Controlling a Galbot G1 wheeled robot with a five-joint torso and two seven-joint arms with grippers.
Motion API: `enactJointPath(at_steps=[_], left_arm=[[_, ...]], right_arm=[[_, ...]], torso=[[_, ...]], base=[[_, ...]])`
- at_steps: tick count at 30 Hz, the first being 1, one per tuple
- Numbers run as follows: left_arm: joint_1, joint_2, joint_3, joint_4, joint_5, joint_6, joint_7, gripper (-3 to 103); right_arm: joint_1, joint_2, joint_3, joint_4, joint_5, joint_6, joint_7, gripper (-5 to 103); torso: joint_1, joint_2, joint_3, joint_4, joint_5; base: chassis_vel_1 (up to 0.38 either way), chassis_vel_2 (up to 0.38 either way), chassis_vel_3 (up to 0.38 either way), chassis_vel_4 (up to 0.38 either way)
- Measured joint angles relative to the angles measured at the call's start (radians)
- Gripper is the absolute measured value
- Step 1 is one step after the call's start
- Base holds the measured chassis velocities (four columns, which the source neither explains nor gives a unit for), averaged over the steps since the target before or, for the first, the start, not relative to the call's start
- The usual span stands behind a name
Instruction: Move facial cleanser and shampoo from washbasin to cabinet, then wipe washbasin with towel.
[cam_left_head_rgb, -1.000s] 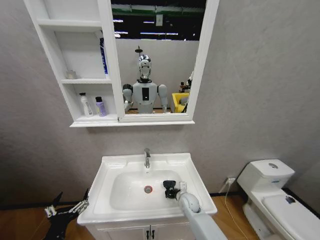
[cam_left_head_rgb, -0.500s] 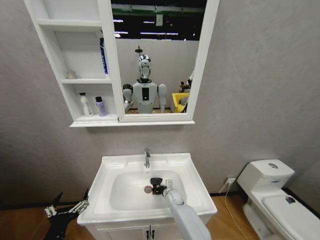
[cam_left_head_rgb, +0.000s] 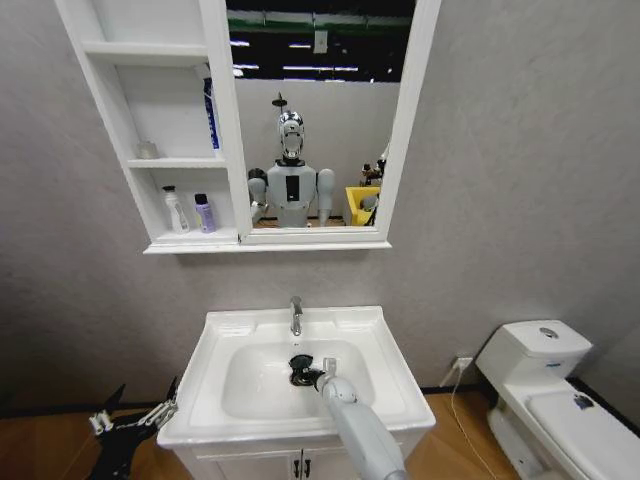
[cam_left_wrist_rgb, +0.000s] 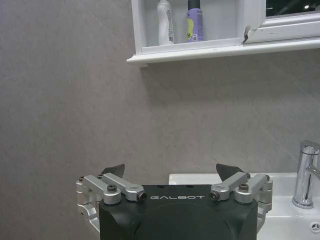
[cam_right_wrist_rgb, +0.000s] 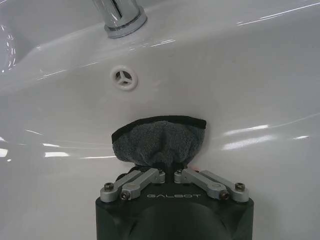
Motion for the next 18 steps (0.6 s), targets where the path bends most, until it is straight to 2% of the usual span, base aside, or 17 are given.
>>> enactJointPath(at_steps=[3,13,18], left_arm=[[0.000,0.000,0.000,0.000,0.000,0.000,0.000,100],[0.000,0.000,0.000,0.000,0.000,0.000,0.000,100],[0.000,0.000,0.000,0.000,0.000,0.000,0.000,100]], right_arm=[[-0.038,-0.003,-0.015,0.072,0.017,-0.019,0.038,3],[-0.128,-0.095,-0.006,0.249,0.055,-0.077,0.130,3],[-0.131,-0.094,-0.008,0.255,0.055,-0.080,0.133,3]], torso=[[0.000,0.000,0.000,-0.0002,0.0001],[0.000,0.000,0.000,-0.0003,0.0002],[0.000,0.000,0.000,-0.0003,0.0001]], base=[[0.000,0.000,0.000,0.000],[0.000,0.000,0.000,0.000],[0.000,0.000,0.000,0.000]])
